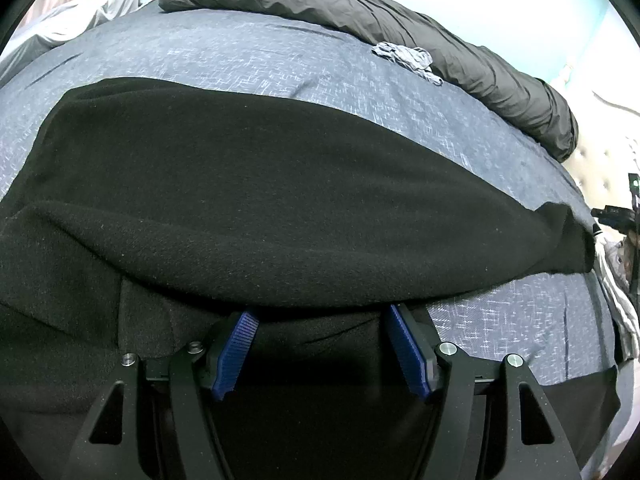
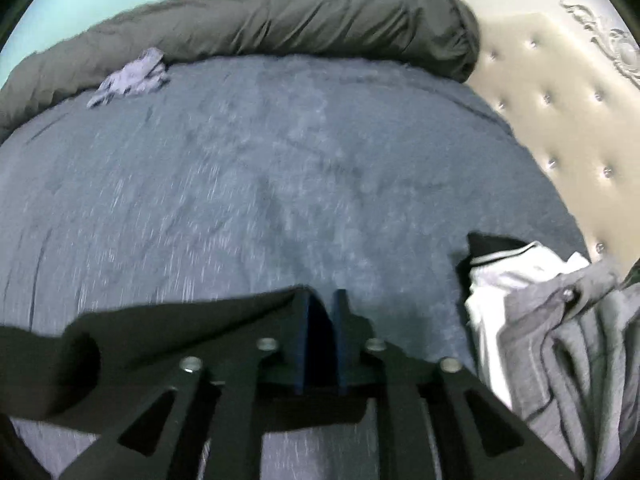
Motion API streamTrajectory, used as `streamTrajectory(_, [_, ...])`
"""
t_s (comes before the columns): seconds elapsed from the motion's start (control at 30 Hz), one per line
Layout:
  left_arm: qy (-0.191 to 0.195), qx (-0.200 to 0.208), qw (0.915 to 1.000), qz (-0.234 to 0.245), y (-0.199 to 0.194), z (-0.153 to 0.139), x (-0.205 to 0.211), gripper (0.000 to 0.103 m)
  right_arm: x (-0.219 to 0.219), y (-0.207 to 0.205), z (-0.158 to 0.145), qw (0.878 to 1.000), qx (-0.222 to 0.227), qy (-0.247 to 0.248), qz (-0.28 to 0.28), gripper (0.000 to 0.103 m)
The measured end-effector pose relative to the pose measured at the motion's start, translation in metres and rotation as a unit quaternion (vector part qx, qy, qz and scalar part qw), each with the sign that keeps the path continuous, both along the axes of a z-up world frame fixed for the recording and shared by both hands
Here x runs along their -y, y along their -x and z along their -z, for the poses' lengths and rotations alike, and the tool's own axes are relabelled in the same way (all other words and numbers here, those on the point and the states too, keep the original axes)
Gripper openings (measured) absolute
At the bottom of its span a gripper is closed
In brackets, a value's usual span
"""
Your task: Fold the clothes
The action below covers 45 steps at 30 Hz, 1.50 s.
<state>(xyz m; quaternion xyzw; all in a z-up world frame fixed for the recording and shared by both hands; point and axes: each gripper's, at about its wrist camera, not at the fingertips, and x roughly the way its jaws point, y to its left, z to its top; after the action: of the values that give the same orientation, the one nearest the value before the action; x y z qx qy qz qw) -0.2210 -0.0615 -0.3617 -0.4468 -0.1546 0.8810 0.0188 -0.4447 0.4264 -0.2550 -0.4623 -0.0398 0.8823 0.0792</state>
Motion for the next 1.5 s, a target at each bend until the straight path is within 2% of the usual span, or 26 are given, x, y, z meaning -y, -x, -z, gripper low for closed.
streamTrajectory(0.07, [0.001, 0.000, 1.0000, 0.000, 0.000, 0.000, 0.000, 0.069, -0.010, -0.006, -0.001, 1.000, -0.012, 0.010, 0.006, 0.052])
streamTrajectory(0.23, [0.001, -0.001, 1.0000, 0.000, 0.001, 0.000, -0.001, 0.069, -0.049, -0.035, 0.014, 0.995, -0.025, 0.082, 0.051, 0.053])
streamTrajectory(0.43, [0.003, -0.001, 1.0000, 0.000, 0.001, 0.000, -0.002, 0.069, -0.081, -0.075, 0.058, 0.979, -0.004, 0.172, 0.105, 0.053])
streamTrajectory(0.53, [0.006, -0.001, 1.0000, 0.001, 0.001, 0.000, -0.003, 0.069, -0.087, -0.086, 0.066, 0.971, -0.021, 0.210, 0.112, 0.053])
streamTrajectory(0.6, [0.007, -0.001, 1.0000, 0.001, 0.001, 0.000, -0.003, 0.069, -0.084, -0.089, 0.067, 0.969, -0.030, 0.227, 0.097, 0.053])
streamTrajectory(0.7, [0.007, -0.001, 1.0000, 0.001, 0.000, 0.000, -0.002, 0.069, -0.073, -0.086, 0.070, 0.970, -0.022, 0.232, 0.073, 0.050])
streamTrajectory(0.73, [0.007, -0.001, 1.0000, 0.002, 0.000, 0.000, -0.002, 0.069, -0.069, -0.086, 0.072, 0.971, -0.016, 0.230, 0.066, 0.045])
streamTrajectory(0.8, [0.006, -0.001, 1.0000, 0.002, 0.000, 0.000, -0.002, 0.069, -0.060, -0.083, 0.077, 0.974, -0.004, 0.219, 0.056, 0.029])
streamTrajectory(0.9, [0.007, -0.001, 1.0000, 0.002, 0.000, 0.000, -0.001, 0.069, -0.054, -0.081, 0.077, 0.976, -0.001, 0.211, 0.047, 0.014])
streamTrajectory(1.07, [0.006, -0.001, 1.0000, 0.004, -0.001, 0.000, -0.001, 0.069, -0.054, -0.075, 0.054, 0.981, -0.013, 0.188, 0.042, 0.010])
streamTrajectory(1.3, [0.002, -0.003, 0.9999, 0.010, -0.001, -0.002, -0.001, 0.069, -0.091, -0.082, 0.024, 0.977, -0.027, 0.196, 0.078, 0.009])
streamTrajectory(1.5, [-0.004, -0.004, 0.9999, 0.010, -0.003, -0.005, 0.000, 0.069, -0.096, -0.095, 0.070, 0.982, 0.042, 0.160, 0.091, 0.009])
